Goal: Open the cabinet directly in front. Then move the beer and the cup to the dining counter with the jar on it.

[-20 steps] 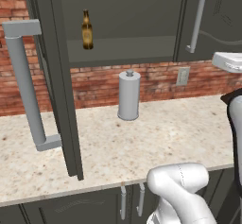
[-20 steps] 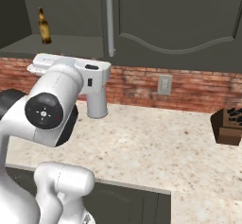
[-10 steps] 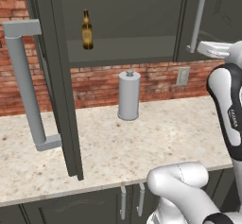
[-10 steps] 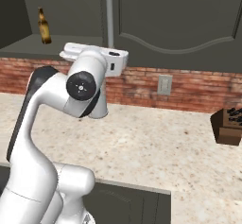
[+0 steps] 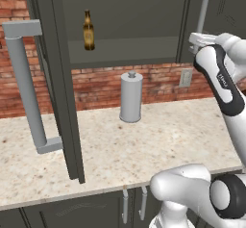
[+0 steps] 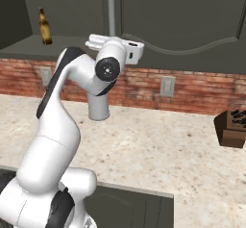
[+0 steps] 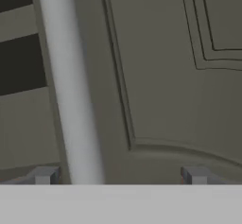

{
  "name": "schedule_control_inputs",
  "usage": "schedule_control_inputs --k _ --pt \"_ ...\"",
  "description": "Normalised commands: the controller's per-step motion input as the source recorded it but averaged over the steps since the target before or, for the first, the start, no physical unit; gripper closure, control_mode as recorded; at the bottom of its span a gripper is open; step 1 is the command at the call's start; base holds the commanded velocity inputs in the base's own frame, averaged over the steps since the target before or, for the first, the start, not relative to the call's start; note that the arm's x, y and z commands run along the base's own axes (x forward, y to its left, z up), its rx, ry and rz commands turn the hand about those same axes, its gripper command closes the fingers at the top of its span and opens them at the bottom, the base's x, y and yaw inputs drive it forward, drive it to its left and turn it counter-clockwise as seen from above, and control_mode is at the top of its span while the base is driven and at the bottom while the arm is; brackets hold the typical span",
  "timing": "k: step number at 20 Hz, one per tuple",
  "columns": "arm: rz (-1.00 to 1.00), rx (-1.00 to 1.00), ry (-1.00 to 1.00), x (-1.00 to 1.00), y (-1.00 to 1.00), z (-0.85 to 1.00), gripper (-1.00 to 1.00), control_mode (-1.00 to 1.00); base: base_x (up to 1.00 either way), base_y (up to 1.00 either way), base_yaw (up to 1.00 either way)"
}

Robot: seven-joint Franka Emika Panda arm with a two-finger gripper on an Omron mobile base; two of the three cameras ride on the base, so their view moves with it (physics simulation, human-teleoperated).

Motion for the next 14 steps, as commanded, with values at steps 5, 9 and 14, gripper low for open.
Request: schedule_control_inputs --k 5,9,14 --pt "0.00 0.00 0.00 1.00 -0.13 -0.04 1.00 -1.00 0.00 0.00 0.00" --pt "0.00 -0.01 0.01 0.96 0.00 -0.21 1.00 -1.00 0.00 0.00 0.00" --pt "0.00 -0.01 0.05 0.10 -0.01 -0.01 1.00 -1.00 0.00 0.00 0.00"
